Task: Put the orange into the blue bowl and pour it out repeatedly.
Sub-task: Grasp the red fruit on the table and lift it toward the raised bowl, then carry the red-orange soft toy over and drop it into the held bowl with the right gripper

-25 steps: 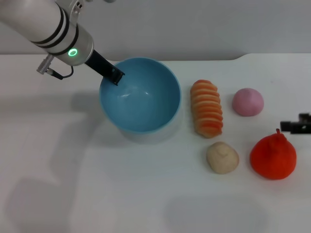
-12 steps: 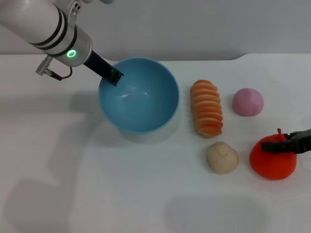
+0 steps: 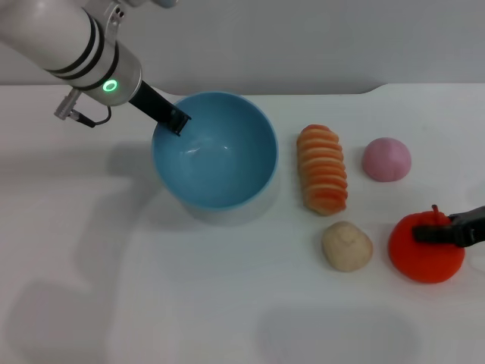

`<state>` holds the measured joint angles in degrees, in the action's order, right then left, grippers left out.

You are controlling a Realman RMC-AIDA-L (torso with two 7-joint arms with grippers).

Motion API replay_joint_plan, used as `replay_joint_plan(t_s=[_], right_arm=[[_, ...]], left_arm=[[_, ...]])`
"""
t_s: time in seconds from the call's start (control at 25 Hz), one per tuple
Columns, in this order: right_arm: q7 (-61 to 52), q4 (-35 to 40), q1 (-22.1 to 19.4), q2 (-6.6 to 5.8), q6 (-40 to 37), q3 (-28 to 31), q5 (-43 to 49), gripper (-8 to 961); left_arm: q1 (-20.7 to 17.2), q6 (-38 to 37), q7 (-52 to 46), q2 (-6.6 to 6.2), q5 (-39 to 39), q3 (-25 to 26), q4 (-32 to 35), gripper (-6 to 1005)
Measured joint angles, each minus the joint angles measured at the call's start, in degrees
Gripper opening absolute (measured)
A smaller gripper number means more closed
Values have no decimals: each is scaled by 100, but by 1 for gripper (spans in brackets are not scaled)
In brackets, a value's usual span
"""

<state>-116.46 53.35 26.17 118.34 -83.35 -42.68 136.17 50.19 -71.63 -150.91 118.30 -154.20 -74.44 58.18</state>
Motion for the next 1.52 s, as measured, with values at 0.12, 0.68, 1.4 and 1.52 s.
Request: replay_joint_plan(t_s=[0.12, 0.68, 1.4, 1.52], right_arm=[[1, 8, -19, 4, -18, 1, -19, 447], [9, 809, 43, -1, -431, 7, -674, 142], [-362, 1203, 1064, 14, -1292, -813, -1921, 39], [-342, 915, 1224, 26, -1098, -998, -1923, 34]], left_arm=[[-33, 5, 0, 0, -5, -1, 0, -1], [-60, -47, 0, 0, 13, -208, 4, 0], [214, -567, -12, 36, 670, -688, 31, -1], [181, -550, -8, 36, 683, -708, 10, -1]])
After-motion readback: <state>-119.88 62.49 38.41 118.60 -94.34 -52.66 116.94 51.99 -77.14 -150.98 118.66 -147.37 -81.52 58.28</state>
